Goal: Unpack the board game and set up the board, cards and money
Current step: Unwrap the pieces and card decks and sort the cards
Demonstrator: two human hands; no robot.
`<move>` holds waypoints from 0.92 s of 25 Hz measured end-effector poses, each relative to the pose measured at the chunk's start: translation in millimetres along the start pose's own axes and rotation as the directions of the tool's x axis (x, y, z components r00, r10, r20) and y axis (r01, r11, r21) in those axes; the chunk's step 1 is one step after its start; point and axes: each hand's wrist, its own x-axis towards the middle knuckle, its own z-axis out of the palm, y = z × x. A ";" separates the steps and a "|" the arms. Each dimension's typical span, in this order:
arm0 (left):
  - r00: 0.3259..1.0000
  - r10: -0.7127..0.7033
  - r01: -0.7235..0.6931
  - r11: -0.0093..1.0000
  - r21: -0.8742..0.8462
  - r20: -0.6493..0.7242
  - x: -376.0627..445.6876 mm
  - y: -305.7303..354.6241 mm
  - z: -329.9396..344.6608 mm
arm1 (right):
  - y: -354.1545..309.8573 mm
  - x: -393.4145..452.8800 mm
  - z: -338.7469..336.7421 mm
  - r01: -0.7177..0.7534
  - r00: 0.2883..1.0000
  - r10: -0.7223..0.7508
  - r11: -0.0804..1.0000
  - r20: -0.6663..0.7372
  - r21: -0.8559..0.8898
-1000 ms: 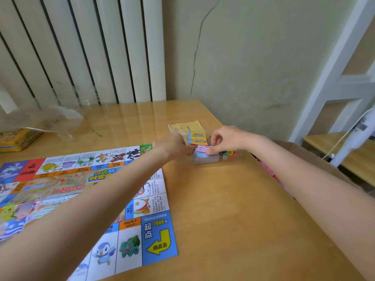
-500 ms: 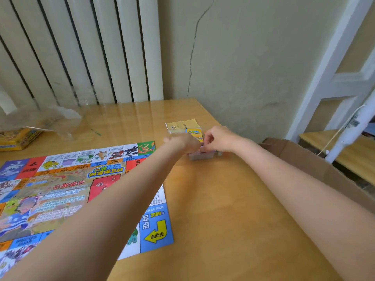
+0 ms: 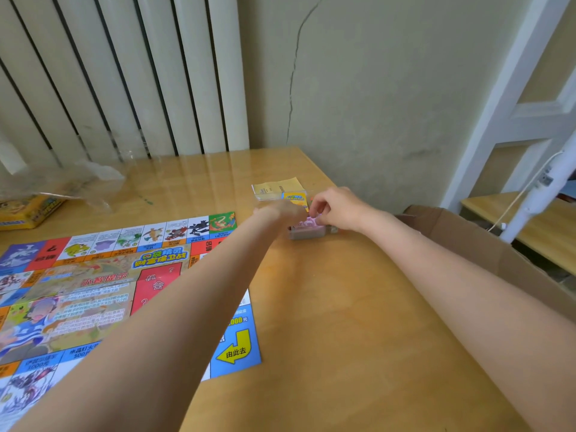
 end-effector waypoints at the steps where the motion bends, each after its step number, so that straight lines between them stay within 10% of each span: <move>1: 0.999 -0.016 0.016 1.000 -0.001 0.036 -1.2 2.9 0.1 | -0.7 -1.1 0.3 0.003 1.000 -0.003 1.000 0.007 -0.004; 23: 0.993 -0.120 0.104 0.898 0.427 0.009 -15.8 24.8 10.2 | 5.1 -2.2 4.4 0.003 0.999 0.000 0.998 -0.050 0.067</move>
